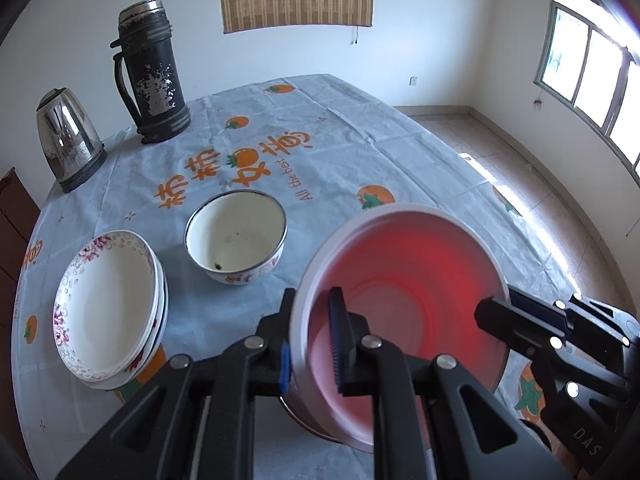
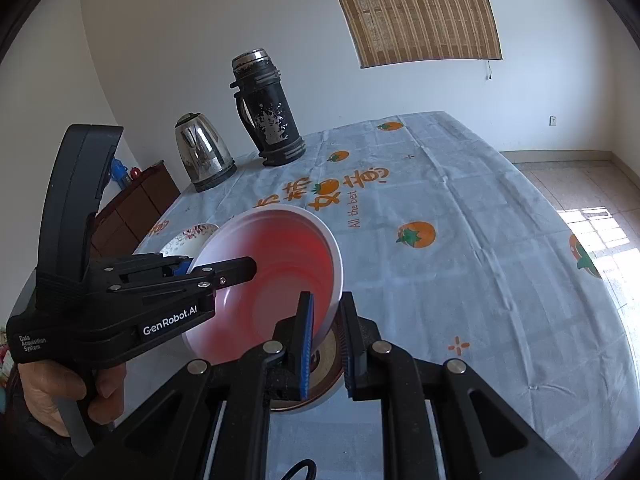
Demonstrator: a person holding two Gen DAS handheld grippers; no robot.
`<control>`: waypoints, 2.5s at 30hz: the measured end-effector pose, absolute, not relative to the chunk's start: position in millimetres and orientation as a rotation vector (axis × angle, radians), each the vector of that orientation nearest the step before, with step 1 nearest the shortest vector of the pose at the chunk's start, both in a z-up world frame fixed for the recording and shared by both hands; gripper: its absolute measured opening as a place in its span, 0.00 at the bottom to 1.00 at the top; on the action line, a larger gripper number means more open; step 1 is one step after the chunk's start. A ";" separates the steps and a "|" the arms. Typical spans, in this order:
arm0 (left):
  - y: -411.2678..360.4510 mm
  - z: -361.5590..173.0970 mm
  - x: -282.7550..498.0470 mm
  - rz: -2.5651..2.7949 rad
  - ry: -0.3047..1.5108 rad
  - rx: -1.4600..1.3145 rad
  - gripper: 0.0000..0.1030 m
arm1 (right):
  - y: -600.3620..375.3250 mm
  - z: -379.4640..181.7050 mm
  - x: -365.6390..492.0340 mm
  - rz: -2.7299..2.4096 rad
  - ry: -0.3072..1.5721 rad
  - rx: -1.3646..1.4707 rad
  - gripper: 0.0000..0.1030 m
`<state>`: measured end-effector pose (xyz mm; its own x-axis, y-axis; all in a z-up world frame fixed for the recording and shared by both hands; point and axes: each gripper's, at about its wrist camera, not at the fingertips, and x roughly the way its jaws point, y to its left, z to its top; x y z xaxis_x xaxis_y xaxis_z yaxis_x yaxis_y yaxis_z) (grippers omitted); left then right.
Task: Organize plates and bowls
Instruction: 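Lift the red plastic bowl and carry it over the steel bowl, then lower the red bowl into the steel bowl and open both grippers, then move both grippers to the rim of the white enamel bowl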
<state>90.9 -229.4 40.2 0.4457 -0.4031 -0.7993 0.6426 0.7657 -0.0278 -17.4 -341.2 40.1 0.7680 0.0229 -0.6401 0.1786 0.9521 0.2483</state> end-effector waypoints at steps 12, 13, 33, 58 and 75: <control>-217.3 9.4 81.5 -0.617 0.928 0.287 0.13 | -324.3 9.2 -22.3 -0.121 0.742 0.301 0.13; -216.6 7.6 82.1 -0.612 0.930 0.286 0.13 | -324.0 7.1 -21.3 -0.122 0.744 0.301 0.13; -227.6 -10.2 83.5 -0.566 0.941 0.325 0.20 | -328.6 -6.6 -9.7 -0.129 0.760 0.290 0.19; -210.1 25.2 68.5 -0.476 0.719 0.321 0.70 | -327.6 6.4 -18.9 -0.146 0.678 0.260 0.46; -151.7 32.5 113.0 -0.341 0.714 0.152 0.87 | -338.4 14.1 -14.6 -0.166 0.649 0.294 0.46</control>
<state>113.0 -151.7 32.5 0.7039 -0.2536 -0.6635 0.3562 0.9342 0.0208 -14.6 -338.4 14.1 0.7858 -0.0604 -0.6156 0.2426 0.9456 0.2169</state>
